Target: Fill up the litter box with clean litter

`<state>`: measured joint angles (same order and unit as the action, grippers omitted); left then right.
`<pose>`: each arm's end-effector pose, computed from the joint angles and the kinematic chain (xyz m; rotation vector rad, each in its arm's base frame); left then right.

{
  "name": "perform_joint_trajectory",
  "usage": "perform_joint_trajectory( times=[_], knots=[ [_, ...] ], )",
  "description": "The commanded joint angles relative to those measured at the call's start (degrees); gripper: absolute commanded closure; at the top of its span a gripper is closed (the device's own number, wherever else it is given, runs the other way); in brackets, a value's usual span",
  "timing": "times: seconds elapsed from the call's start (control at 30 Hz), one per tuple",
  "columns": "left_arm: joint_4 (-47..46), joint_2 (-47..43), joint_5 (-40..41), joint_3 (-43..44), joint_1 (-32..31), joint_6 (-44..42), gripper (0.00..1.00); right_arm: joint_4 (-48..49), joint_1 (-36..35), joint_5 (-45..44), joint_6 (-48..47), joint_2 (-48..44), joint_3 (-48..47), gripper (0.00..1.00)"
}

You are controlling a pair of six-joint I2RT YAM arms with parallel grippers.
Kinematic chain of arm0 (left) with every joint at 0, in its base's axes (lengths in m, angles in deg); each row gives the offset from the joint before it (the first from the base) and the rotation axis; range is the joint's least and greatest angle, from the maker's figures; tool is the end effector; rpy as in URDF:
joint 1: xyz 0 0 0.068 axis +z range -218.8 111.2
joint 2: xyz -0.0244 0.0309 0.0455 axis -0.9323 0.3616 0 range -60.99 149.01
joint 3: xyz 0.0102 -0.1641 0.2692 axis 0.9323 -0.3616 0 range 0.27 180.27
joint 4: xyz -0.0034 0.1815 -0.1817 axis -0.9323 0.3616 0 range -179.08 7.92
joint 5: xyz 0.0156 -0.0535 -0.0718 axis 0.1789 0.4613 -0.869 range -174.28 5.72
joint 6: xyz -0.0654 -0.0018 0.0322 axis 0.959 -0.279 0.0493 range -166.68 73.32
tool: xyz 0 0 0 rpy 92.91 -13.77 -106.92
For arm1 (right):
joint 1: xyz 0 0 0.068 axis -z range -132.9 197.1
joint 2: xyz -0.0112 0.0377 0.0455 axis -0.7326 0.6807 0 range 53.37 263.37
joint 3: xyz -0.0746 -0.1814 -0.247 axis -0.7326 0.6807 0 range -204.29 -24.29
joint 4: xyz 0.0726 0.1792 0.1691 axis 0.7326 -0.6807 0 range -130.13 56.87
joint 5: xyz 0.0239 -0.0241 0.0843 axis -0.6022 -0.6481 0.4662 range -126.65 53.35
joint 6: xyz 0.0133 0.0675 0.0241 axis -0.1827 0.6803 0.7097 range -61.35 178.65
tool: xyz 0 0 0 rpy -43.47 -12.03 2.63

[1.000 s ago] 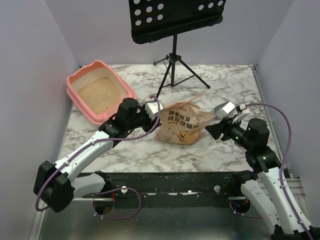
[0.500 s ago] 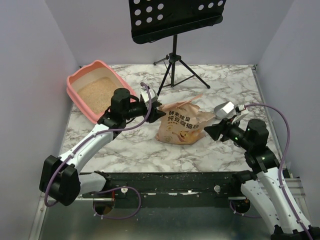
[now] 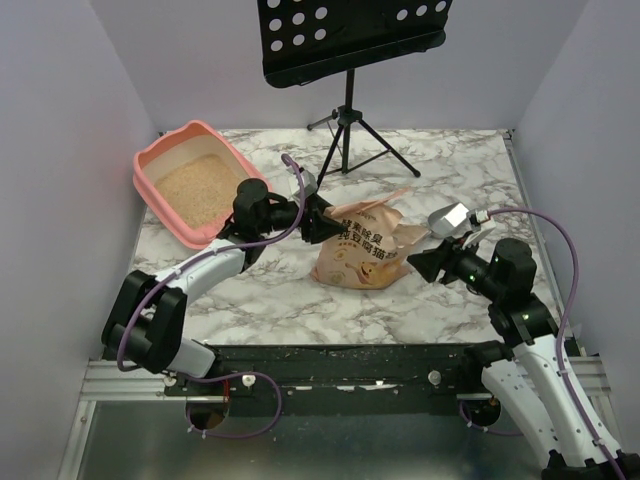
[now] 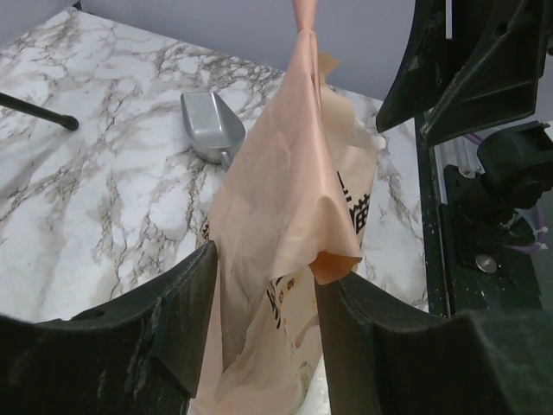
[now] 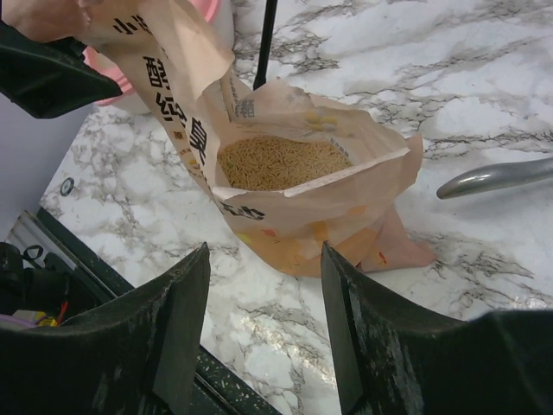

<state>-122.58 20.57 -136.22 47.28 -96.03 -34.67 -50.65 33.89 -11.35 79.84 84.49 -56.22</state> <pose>0.2607 -0.1879 0.3291 0.9456 1.4469 -1.2296 0.1099 0.0524 0.2990 -0.1833 1.9071 0.8209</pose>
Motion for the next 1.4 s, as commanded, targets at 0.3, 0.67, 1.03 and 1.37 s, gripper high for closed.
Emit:
perform_joint_trajectory(
  times=[0.3,0.67,1.03,1.37],
  knots=[
    [-17.6,5.7,-3.1,0.4,0.0,7.1,0.97,0.3,-0.4,0.7,1.0,-1.2,1.2,0.38],
    [-4.4,-3.9,-1.0,-1.1,0.1,4.9,1.0,0.0,-0.4,-1.7,1.4,-1.2,0.4,0.38],
    [20.0,-23.5,1.2,-7.6,6.8,-5.8,1.0,9.0,-0.3,0.4,-1.6,2.4,-1.2,0.38],
    [20.5,-32.1,8.9,-11.4,6.8,-2.3,1.0,38.4,-0.4,12.8,-2.0,12.6,3.3,0.27]
  ],
)
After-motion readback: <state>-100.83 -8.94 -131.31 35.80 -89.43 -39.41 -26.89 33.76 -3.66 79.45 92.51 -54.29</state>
